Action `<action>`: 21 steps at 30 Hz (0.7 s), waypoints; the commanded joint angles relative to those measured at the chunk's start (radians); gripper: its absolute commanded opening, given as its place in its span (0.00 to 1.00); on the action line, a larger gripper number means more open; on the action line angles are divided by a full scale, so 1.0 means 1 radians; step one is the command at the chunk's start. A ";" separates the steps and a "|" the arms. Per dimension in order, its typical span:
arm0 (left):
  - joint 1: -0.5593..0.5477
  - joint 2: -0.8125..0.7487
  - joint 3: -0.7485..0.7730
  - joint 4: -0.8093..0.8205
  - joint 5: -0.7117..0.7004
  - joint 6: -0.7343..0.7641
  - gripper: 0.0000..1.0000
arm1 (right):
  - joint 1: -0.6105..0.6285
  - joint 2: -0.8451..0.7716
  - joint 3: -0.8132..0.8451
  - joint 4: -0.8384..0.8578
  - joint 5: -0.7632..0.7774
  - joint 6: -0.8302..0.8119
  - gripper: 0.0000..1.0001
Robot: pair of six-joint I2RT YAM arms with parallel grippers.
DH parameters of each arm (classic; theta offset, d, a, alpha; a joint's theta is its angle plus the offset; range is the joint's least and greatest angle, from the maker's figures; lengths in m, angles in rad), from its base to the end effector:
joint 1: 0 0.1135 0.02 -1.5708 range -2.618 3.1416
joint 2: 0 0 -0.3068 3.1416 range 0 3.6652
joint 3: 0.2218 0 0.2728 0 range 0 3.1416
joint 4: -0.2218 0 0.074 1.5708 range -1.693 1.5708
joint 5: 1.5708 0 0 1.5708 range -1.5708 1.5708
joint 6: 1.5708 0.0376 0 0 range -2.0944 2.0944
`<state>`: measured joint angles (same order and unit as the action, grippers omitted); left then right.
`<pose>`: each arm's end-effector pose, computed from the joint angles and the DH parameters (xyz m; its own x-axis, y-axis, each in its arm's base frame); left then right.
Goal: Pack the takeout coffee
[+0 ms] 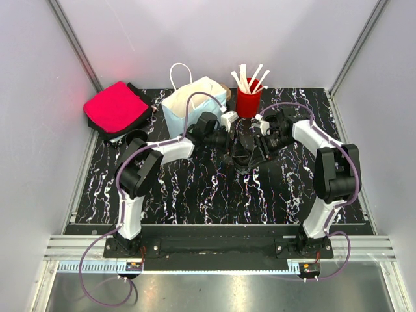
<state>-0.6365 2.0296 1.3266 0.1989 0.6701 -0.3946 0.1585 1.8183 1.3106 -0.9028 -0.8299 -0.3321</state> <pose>0.3788 -0.3090 0.2123 -0.7058 0.1470 -0.6930 0.6844 0.3938 -0.6136 0.3637 0.0862 0.2359 -0.8489 -0.3585 -0.3884 -0.5285 0.5617 0.6366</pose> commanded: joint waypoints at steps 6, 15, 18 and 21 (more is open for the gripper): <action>0.000 -0.068 0.045 -0.065 0.074 0.010 0.79 | -0.004 -0.077 0.067 0.016 -0.057 -0.045 0.56; -0.006 -0.042 0.057 -0.067 0.075 0.007 0.80 | -0.007 -0.067 0.041 0.010 -0.018 -0.067 0.57; -0.011 -0.025 0.075 -0.082 0.071 0.010 0.81 | -0.010 -0.057 0.035 0.027 -0.017 -0.055 0.57; -0.011 -0.011 0.092 -0.101 0.065 0.013 0.81 | -0.010 -0.048 0.036 0.035 -0.017 -0.048 0.57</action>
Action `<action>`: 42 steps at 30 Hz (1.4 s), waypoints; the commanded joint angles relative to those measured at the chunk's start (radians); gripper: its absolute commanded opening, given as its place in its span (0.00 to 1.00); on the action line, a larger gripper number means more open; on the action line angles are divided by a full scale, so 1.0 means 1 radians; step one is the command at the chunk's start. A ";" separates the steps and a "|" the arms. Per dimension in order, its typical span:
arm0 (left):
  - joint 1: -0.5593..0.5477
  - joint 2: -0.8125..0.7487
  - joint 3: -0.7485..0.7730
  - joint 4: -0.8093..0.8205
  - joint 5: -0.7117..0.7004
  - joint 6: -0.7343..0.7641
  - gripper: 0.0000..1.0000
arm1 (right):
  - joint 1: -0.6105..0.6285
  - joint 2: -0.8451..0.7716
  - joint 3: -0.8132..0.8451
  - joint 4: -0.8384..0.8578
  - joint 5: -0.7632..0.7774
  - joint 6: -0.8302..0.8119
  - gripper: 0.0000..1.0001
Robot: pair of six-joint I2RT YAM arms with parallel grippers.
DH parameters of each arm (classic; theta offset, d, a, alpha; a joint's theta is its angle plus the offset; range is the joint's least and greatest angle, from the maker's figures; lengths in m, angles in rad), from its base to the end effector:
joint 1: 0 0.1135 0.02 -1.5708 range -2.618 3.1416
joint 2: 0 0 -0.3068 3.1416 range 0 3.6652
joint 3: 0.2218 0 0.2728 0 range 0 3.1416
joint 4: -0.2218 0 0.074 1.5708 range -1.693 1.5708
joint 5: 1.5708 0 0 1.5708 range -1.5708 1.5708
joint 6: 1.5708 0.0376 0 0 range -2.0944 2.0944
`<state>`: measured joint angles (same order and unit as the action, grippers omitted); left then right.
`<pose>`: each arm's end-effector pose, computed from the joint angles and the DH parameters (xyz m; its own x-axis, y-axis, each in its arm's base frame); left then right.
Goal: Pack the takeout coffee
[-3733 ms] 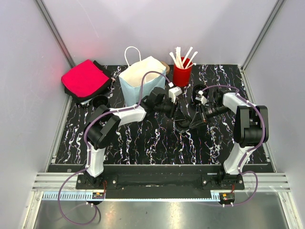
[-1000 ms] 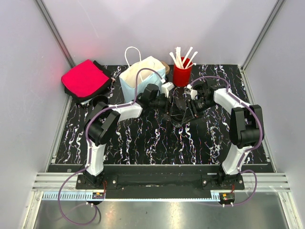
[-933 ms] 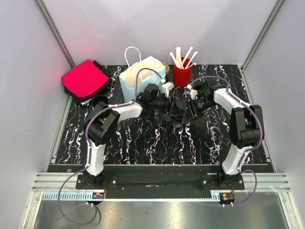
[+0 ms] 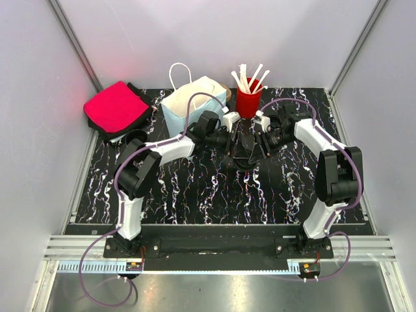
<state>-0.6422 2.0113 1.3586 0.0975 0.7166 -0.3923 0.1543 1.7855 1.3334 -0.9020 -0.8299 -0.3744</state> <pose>0.3741 -0.3107 0.2231 -0.7336 0.1887 -0.6529 0.6690 0.3697 -0.6448 0.3636 0.0846 0.2539 -0.8029 -0.3747 -0.4636 -0.5954 0.5432 0.5921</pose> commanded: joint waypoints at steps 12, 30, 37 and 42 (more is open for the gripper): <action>-0.002 0.037 0.074 -0.035 -0.006 0.036 0.82 | -0.012 0.002 0.024 0.041 0.011 -0.001 0.57; 0.018 0.066 0.068 -0.028 -0.003 0.032 0.79 | -0.012 0.028 0.027 0.063 0.035 0.003 0.57; 0.033 0.087 0.076 -0.021 0.007 0.023 0.77 | -0.012 0.067 0.055 0.074 0.003 0.029 0.52; 0.053 0.095 0.070 -0.001 0.023 0.004 0.75 | -0.012 0.072 0.073 0.071 -0.024 0.042 0.52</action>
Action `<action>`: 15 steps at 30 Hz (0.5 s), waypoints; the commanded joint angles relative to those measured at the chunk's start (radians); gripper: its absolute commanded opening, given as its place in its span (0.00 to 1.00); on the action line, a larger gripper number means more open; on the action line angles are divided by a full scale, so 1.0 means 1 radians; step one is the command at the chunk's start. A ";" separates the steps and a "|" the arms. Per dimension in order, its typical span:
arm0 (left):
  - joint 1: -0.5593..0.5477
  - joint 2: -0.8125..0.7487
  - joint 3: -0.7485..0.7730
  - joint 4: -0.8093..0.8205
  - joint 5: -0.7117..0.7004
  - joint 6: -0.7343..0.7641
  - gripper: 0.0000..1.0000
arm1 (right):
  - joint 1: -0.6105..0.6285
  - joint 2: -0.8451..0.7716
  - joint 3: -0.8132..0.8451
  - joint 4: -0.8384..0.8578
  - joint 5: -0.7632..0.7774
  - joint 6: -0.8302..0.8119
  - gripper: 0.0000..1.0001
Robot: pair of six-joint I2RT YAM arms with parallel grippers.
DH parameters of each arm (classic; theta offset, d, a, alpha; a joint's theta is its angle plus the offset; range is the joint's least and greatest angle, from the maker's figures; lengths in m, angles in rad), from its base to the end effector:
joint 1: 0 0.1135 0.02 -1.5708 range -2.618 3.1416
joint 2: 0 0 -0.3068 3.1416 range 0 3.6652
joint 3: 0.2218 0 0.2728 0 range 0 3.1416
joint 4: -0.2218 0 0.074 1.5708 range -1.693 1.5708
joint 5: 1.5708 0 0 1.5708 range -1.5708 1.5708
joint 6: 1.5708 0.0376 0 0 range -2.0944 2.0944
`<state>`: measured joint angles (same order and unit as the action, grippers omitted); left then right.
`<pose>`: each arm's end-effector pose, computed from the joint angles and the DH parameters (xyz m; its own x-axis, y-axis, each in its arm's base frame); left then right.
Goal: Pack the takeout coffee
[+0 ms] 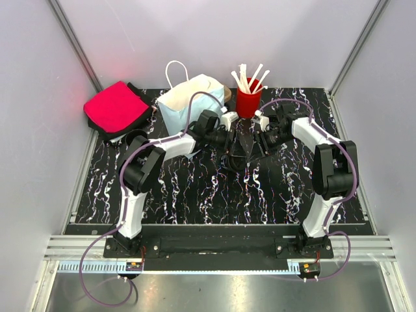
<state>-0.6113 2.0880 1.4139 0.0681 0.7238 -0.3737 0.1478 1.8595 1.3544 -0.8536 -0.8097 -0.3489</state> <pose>0.3960 -0.3080 0.2028 -0.7540 0.1944 -0.6275 0.6451 0.3997 -0.6512 0.3820 0.0844 0.2337 -0.8224 -0.3608 -0.4398 -0.5677 0.5708 0.5932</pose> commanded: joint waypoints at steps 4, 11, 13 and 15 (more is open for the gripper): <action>0.028 0.014 -0.001 0.050 0.031 -0.024 0.74 | -0.005 -0.002 0.057 0.016 -0.089 0.018 0.52; 0.033 0.009 -0.033 0.107 0.055 -0.053 0.69 | -0.005 -0.003 0.057 0.008 -0.115 0.013 0.53; 0.035 0.007 -0.042 0.121 0.062 -0.059 0.68 | -0.005 -0.008 0.057 0.008 -0.114 0.013 0.53; 0.033 0.009 -0.046 0.133 0.068 -0.070 0.67 | -0.004 -0.013 0.055 0.004 -0.117 0.011 0.53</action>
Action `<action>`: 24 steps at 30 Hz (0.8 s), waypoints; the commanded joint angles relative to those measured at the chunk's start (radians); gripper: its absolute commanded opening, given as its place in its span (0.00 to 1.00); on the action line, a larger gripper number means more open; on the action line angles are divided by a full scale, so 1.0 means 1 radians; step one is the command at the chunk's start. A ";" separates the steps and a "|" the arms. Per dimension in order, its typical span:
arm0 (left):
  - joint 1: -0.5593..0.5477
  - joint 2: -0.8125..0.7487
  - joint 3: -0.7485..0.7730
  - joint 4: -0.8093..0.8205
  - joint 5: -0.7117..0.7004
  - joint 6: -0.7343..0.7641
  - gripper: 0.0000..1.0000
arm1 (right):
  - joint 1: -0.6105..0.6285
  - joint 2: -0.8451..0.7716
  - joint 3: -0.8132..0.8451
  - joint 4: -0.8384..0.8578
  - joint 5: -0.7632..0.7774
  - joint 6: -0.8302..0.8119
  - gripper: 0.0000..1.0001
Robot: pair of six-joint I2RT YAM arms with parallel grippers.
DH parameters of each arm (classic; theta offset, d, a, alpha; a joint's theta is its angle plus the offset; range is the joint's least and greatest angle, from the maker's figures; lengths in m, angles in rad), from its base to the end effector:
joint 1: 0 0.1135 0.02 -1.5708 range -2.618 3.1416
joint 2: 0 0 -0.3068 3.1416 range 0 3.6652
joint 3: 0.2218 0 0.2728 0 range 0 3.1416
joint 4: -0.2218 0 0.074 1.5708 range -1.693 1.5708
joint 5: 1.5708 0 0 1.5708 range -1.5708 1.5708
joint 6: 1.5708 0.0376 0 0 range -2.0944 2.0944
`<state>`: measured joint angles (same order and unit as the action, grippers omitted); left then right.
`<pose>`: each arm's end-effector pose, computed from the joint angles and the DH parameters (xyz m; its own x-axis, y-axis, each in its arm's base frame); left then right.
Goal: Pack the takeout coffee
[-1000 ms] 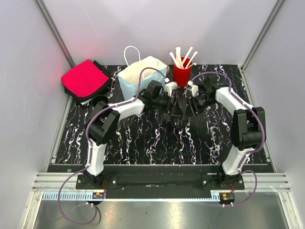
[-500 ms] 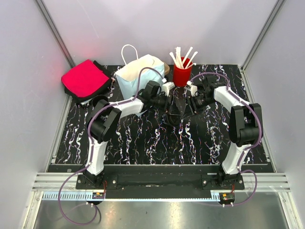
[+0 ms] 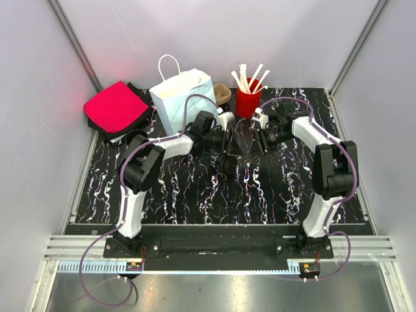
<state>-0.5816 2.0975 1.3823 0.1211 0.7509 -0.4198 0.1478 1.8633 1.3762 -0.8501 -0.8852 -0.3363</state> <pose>0.4025 -0.2953 0.1927 -0.7834 0.1584 -0.6010 0.6075 0.3995 -0.6865 0.3858 0.0869 0.2406 -0.8191 -0.3332 -0.4670 -0.5728 0.5190 0.6344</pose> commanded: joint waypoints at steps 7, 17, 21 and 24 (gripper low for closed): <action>0.003 -0.004 -0.029 0.100 0.042 -0.031 0.65 | 0.010 -0.046 -0.008 -0.006 -0.006 -0.050 0.54; 0.002 -0.073 0.026 0.031 0.042 0.026 0.71 | 0.018 -0.078 -0.040 -0.004 0.061 -0.127 0.58; -0.009 -0.103 0.052 -0.006 0.042 0.056 0.74 | 0.019 -0.082 -0.066 -0.003 0.094 -0.150 0.59; -0.024 -0.131 0.092 -0.067 0.036 0.093 0.76 | 0.013 -0.090 -0.078 -0.001 0.100 -0.155 0.59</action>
<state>-0.5880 2.0689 1.3861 0.0875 0.7635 -0.3916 0.1593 1.8282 1.3132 -0.8574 -0.8120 -0.4545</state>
